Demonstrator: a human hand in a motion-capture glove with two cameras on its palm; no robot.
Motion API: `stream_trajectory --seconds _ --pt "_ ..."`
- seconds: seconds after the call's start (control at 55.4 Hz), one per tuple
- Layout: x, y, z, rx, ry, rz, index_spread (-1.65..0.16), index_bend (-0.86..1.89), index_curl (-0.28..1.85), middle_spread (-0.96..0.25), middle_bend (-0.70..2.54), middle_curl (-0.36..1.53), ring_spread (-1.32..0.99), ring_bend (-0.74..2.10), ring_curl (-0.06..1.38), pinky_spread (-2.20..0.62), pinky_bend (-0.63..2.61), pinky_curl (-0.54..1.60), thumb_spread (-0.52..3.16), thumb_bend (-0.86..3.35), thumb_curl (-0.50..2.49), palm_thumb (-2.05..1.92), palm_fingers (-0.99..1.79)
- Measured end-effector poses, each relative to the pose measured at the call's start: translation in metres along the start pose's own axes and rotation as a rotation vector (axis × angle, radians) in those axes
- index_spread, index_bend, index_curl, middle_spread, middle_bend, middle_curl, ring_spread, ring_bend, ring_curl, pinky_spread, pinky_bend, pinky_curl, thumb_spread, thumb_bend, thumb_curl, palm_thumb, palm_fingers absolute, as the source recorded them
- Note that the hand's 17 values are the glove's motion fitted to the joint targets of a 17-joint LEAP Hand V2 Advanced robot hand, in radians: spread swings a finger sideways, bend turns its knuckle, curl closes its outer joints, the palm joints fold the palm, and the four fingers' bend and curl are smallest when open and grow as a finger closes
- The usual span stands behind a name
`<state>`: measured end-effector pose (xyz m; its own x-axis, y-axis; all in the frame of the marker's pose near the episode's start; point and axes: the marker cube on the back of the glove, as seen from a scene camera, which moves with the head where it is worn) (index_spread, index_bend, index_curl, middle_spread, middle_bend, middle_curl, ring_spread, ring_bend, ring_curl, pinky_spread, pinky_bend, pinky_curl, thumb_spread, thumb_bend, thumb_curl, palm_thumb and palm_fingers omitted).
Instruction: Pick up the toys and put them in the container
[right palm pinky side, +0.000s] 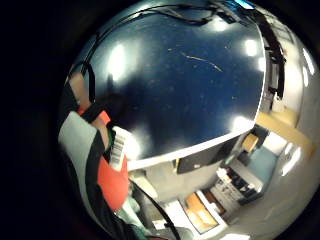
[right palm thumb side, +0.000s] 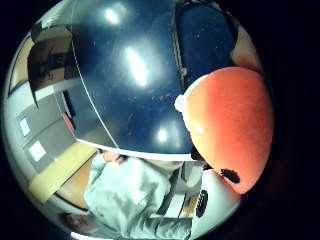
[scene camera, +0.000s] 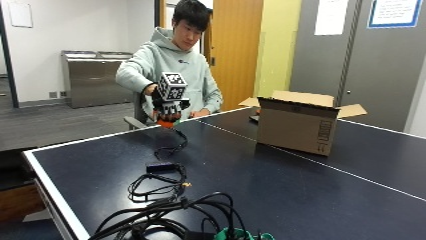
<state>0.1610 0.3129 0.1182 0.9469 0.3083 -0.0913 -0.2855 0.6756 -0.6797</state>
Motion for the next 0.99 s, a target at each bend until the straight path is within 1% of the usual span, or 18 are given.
stream_trajectory --seconds 0.036,0.108,0.144,0.235,0.307,0.452,0.56,0.686,0.722,0.759,0.777,0.795,0.849,0.867,0.921,0.993 --pt "-0.011 0.011 -0.002 -0.023 -0.003 -0.027 -0.34 0.28 0.25 -0.26 0.67 0.51 -0.34 1.07 0.52 -0.35 1.04 0.37 0.77 0.23 0.64 0.73 0.95" --pt "-0.005 -0.019 -0.058 -0.071 -0.015 -0.066 -0.35 0.31 0.27 -0.28 0.71 0.55 -0.36 1.08 0.54 -0.36 1.03 0.38 0.67 0.22 0.68 0.74 0.96" --pt "-0.007 -0.024 -0.077 -0.079 -0.010 -0.082 -0.36 0.33 0.29 -0.29 0.73 0.57 -0.37 1.08 0.54 -0.36 1.03 0.39 0.62 0.21 0.70 0.75 0.96" --pt "-0.044 0.009 -0.092 -0.061 0.038 -0.115 -0.37 0.37 0.33 -0.31 0.76 0.61 -0.38 1.09 0.56 -0.37 1.03 0.40 0.52 0.20 0.74 0.76 0.95" --pt "-0.082 0.044 -0.106 -0.028 0.102 -0.184 -0.38 0.40 0.36 -0.32 0.78 0.64 -0.39 1.10 0.58 -0.38 1.03 0.41 0.45 0.20 0.78 0.77 0.94" --pt "-0.143 0.061 -0.179 0.086 0.111 -0.267 -0.40 0.44 0.42 -0.34 0.80 0.70 -0.40 1.13 0.60 -0.38 1.04 0.44 0.34 0.18 0.83 0.77 0.91" --pt "-0.198 0.070 -0.231 0.233 0.111 -0.323 -0.41 0.46 0.47 -0.35 0.81 0.74 -0.41 1.14 0.62 -0.38 1.06 0.45 0.28 0.18 0.87 0.77 0.89" --pt "-0.252 0.060 -0.282 0.379 0.063 -0.383 -0.42 0.47 0.53 -0.36 0.82 0.79 -0.41 1.16 0.64 -0.38 1.08 0.47 0.22 0.17 0.91 0.77 0.86" --pt "-0.266 0.058 -0.292 0.414 0.043 -0.442 -0.42 0.47 0.54 -0.36 0.83 0.80 -0.41 1.16 0.65 -0.38 1.08 0.47 0.21 0.16 0.92 0.77 0.86" --pt "-0.281 0.060 -0.297 0.440 0.033 -0.563 -0.43 0.47 0.56 -0.36 0.83 0.81 -0.41 1.17 0.65 -0.38 1.09 0.47 0.20 0.16 0.93 0.77 0.85" --pt "-0.289 0.060 -0.298 0.453 0.029 -0.598 -0.43 0.47 0.57 -0.36 0.83 0.82 -0.41 1.17 0.65 -0.38 1.09 0.48 0.20 0.16 0.94 0.77 0.85" --pt "-0.296 0.059 -0.301 0.466 0.021 -0.586 -0.43 0.47 0.58 -0.36 0.83 0.82 -0.41 1.17 0.65 -0.38 1.09 0.48 0.19 0.16 0.94 0.77 0.84" --pt "-0.311 0.037 -0.310 0.511 -0.021 -0.436 -0.43 0.47 0.60 -0.37 0.83 0.84 -0.41 1.18 0.66 -0.38 1.10 0.48 0.18 0.15 0.96 0.77 0.83" --pt "-0.315 0.029 -0.312 0.524 -0.036 -0.406 -0.43 0.47 0.61 -0.37 0.83 0.84 -0.41 1.18 0.66 -0.38 1.10 0.48 0.17 0.15 0.96 0.77 0.83" --pt "-0.325 0.011 -0.317 0.549 -0.083 -0.365 -0.44 0.46 0.64 -0.37 0.83 0.86 -0.41 1.19 0.67 -0.38 1.11 0.49 0.16 0.15 0.97 0.78 0.82" --pt "-0.336 -0.007 -0.317 0.585 -0.107 -0.351 -0.44 0.45 0.67 -0.37 0.83 0.88 -0.41 1.20 0.68 -0.38 1.13 0.50 0.16 0.14 0.99 0.77 0.79"
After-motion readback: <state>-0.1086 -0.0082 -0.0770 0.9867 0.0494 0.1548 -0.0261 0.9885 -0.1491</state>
